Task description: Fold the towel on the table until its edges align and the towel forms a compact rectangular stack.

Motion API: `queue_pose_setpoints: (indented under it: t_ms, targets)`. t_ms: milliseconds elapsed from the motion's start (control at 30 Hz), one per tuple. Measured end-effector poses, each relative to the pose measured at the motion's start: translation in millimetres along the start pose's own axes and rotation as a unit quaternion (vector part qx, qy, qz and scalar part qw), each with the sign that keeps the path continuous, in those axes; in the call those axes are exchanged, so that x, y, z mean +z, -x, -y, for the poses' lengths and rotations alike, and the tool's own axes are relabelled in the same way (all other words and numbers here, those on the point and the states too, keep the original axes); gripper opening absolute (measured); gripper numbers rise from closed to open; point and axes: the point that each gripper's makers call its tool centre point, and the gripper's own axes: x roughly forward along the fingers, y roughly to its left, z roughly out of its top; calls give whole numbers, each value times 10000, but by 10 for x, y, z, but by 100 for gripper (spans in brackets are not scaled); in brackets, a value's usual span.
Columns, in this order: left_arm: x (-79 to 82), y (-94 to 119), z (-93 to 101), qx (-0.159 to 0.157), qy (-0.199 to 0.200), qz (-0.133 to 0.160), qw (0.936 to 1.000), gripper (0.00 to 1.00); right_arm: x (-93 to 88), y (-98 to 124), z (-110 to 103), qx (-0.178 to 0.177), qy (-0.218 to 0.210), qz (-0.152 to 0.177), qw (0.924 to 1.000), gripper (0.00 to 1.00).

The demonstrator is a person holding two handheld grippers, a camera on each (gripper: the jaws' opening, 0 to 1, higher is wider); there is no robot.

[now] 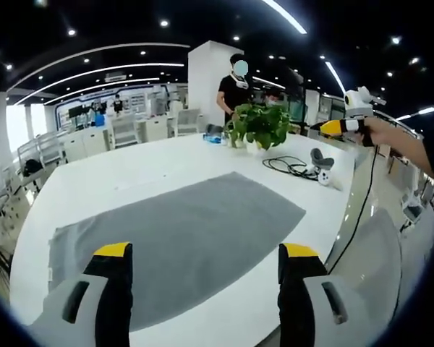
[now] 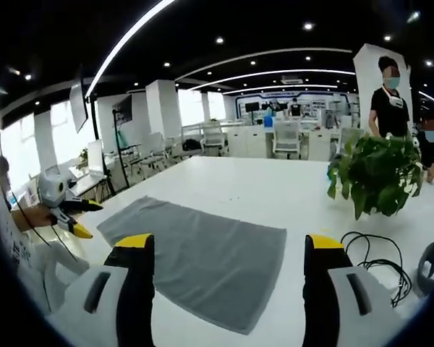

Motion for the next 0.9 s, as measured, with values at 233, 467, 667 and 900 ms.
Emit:
queue_pose_setpoints:
  t_ms: [233,467,667,900]
  targets:
    - [123,-145,49,24,-22,16,10000,85,344,12,301,-110,16,295,9995,85]
    - [226,-399,209,-134,-300,-33,9995,85,476,-149,623,-285,-16,437,9986,83]
    - [220,-661,366,-344,-312,-130,9988,84,321,-387,873,-568,-115,242,9980,83]
    - [256,-1006,731,-845,-500,-217,9949,84,198,-702,1065,-598,-421,306,9969,75]
